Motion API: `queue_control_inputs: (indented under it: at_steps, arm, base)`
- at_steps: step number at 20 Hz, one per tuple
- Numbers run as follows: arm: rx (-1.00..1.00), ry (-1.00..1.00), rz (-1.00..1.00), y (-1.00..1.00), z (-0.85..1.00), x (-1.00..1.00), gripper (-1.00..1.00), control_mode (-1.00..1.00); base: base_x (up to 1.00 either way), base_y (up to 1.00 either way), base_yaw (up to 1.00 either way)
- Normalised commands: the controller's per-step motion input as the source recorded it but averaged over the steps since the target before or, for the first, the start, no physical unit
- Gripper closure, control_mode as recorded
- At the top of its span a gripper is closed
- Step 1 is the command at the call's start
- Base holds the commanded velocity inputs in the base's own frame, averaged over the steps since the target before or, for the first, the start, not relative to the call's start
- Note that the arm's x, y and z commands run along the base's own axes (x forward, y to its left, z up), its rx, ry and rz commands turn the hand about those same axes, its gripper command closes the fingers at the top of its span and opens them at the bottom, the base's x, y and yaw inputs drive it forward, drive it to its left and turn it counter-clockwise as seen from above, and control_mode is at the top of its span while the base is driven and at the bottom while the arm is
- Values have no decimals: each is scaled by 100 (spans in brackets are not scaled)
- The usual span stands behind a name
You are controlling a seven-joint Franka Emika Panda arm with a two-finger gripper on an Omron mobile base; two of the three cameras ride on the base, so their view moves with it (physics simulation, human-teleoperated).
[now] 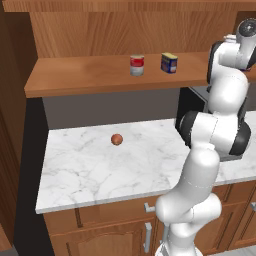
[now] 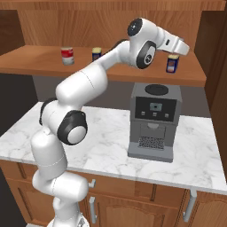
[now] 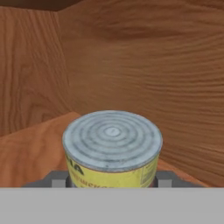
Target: Stack two cans on top of the other two cans in the cabinet.
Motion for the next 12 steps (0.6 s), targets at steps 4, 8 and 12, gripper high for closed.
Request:
queue_control_inputs:
  at_steps: [4, 8, 12]
  arm:
    - [0, 0, 5, -2, -10, 15, 100, -100]
    - [0, 0, 5, -4, -3, 15, 100, -100]
    - [0, 0, 3, -4, 0, 5, 100, -100]
  base:
    - [0, 0, 0]
    - [0, 0, 0]
    - [0, 0, 0]
